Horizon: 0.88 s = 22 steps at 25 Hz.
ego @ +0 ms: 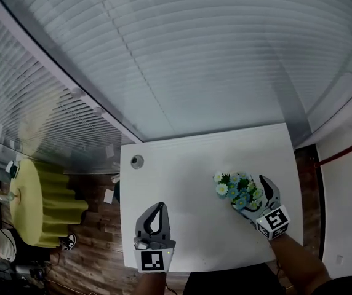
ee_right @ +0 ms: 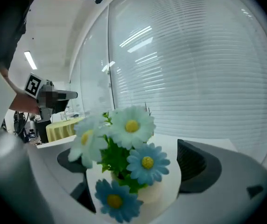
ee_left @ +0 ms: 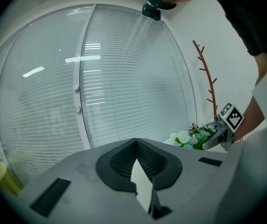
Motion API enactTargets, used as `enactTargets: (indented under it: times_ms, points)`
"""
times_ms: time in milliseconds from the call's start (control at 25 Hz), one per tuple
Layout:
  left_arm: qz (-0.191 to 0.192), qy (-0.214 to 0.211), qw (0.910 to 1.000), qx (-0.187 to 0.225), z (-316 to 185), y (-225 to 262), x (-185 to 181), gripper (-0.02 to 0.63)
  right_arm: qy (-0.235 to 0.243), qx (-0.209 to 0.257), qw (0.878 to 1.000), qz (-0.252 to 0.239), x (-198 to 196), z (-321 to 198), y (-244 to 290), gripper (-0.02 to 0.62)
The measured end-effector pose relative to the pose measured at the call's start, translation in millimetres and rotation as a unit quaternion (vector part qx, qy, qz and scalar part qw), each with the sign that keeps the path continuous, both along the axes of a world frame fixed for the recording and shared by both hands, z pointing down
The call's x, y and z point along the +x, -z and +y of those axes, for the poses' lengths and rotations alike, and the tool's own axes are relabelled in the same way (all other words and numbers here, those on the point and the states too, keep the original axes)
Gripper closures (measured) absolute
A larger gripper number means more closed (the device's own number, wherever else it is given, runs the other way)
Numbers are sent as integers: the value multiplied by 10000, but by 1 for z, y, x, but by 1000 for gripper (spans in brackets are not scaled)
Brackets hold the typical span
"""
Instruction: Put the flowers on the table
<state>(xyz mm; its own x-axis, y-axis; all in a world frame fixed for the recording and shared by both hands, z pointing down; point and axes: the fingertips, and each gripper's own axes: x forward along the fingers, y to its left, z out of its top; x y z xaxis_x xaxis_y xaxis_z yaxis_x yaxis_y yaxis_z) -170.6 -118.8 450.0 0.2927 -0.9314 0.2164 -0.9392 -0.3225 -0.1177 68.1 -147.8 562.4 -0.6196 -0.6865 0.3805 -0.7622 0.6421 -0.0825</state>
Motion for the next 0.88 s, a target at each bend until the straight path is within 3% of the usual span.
enactTargets:
  times_ms: [320,480,680,880]
  points:
    - [-173,45,9992,344,15,1,-4,606,91,353,9987,-347,-5,7,7,44]
    - [-79,199,9994,280,23,-13,-10,606,102,410,9981,-442,-6,9,7,44]
    - [-374,141,9984,396,15,-16,-21,606,189,581,9972,-433,-8,6,25,44]
    - [-241,106,9980,580,8,-11,-11,606,-1,653,9962,-575,10,-1,35,44]
